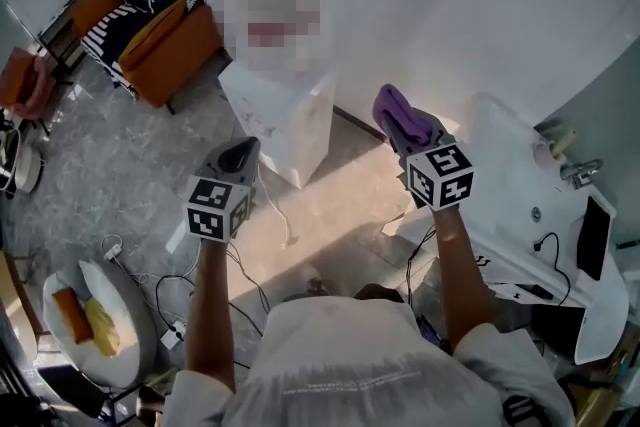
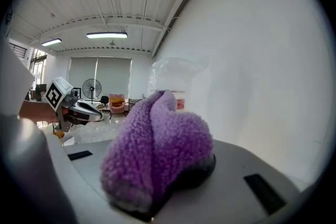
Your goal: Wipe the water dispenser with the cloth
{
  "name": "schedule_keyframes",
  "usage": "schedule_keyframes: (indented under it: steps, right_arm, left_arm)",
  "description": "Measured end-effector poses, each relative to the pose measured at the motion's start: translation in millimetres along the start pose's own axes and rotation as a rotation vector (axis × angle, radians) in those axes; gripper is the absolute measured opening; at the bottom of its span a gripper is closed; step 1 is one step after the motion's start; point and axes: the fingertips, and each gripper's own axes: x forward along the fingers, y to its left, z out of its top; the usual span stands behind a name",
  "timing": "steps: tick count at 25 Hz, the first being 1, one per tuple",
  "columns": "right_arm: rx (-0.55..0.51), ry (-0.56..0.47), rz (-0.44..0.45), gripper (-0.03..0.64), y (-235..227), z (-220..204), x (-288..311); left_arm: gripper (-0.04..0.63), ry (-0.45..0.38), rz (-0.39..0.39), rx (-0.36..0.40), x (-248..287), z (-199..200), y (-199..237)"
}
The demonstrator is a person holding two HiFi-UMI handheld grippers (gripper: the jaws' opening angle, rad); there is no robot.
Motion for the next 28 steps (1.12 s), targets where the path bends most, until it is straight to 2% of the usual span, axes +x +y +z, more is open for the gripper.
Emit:
schedule_keyframes:
  steps: [9,13,17,21,25,28]
  right_arm:
    - [0.052,0.105,-0.026,0.060,-43.2,-32.3,72.8]
    - [0.066,0.154,-0.001,0.061,-74.9,-54.3,120.6]
    - [0.085,0.215,0.018,0.060,-107.6,-75.2,161.8]
    - [0.202,0.285,-0.008,0.061,-144.2,-110.8,206.8]
    - [0.280,0.336,0.022,0.061,-158.7,-142.1,254.9]
    - [0.328,0.386,0.032,0.061,-159.5,-179.5,293.2]
  left_arm:
    - [0.017,-0.011,-0.065,-0.096,66.1,-11.9,31.0]
    - [0.017,-0.017,-0.097,-0.181,107.7,-13.2,41.7]
    - [0.017,0.010,-0.045,-0.188,129.5,-8.5,50.6]
    - [0.018,0.021,0.005,-0.238,155.6,-13.4,63.7]
    - [0.018,0.065,0.093,-0.232,170.7,-28.1,79.5]
    - [0.018,0.090,0.133,-0.262,175.8,-47.7,84.8]
